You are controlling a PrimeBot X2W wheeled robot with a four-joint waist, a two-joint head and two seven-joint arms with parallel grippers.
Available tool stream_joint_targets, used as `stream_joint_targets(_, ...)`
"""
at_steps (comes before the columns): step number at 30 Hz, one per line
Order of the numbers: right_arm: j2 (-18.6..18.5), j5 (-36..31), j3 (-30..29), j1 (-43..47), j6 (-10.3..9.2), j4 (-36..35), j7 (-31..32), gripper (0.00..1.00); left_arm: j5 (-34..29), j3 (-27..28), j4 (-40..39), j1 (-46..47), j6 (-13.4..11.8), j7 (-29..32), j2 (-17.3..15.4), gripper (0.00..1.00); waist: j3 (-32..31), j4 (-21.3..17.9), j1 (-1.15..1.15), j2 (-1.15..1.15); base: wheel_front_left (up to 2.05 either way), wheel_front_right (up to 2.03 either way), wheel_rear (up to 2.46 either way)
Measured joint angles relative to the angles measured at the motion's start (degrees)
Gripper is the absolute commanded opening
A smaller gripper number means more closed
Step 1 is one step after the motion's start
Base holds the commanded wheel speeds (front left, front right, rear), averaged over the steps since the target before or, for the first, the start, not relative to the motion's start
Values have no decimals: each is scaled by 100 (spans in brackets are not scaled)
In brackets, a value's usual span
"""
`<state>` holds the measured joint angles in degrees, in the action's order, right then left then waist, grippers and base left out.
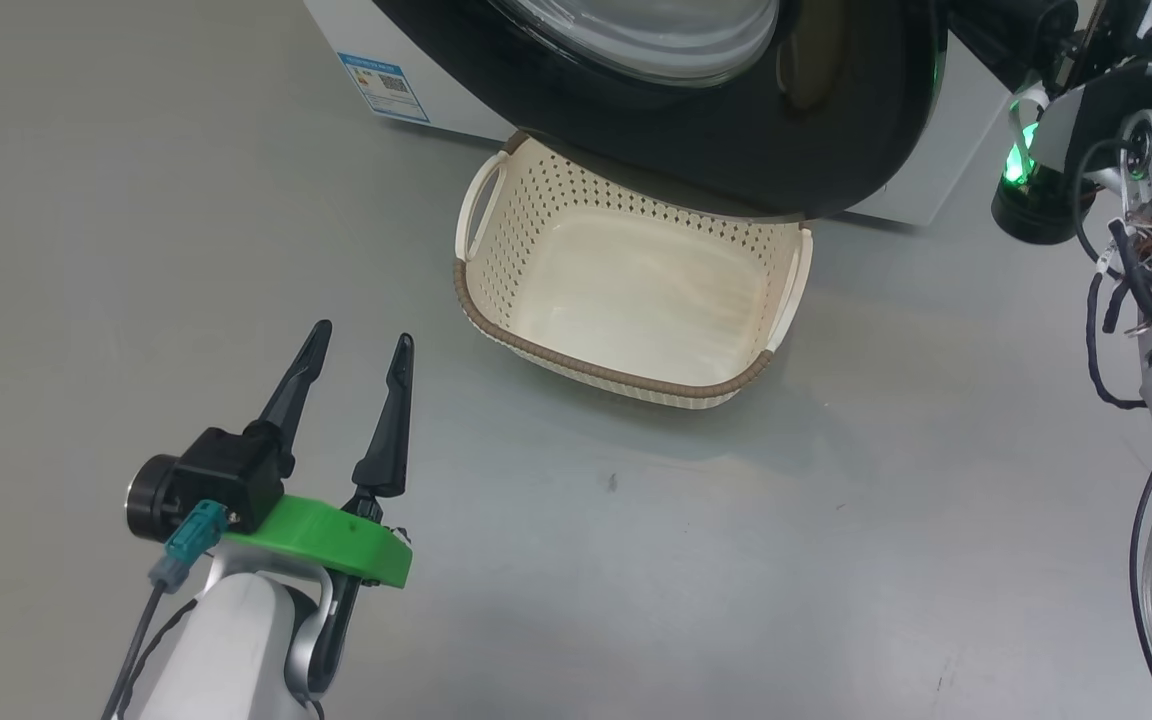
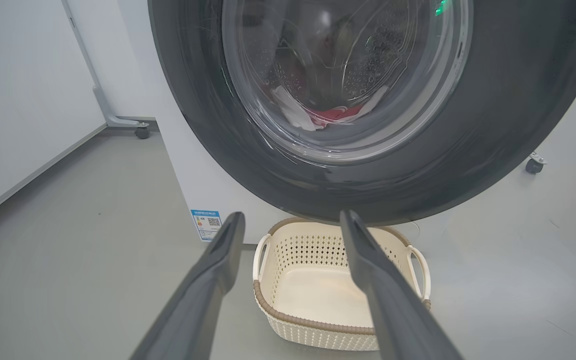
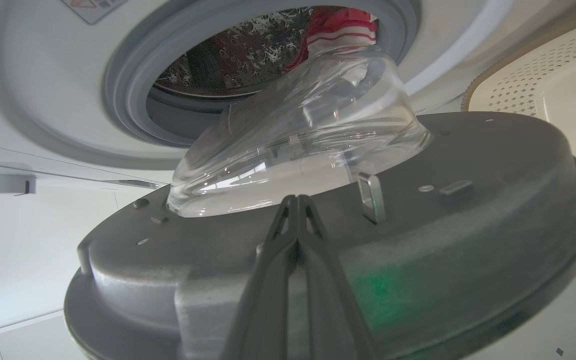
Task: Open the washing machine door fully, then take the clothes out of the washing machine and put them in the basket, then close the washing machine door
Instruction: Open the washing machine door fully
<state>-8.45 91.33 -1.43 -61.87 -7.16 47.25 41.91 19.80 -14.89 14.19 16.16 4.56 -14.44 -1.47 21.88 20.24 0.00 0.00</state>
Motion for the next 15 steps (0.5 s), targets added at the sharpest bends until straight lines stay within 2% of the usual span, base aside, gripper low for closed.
stream_joint_targets(3,-2,5,-12,137,62,-1,14,0,0,-11,27,-1,0,0,0,100,-55,-1,0,0,0,0,0)
stream_joint_targets(15,37,-1,-37,271,77,-76,-45,0,-24,-15,33,-132,-5,0,0,100,-218,-10,0,0,0,0,0)
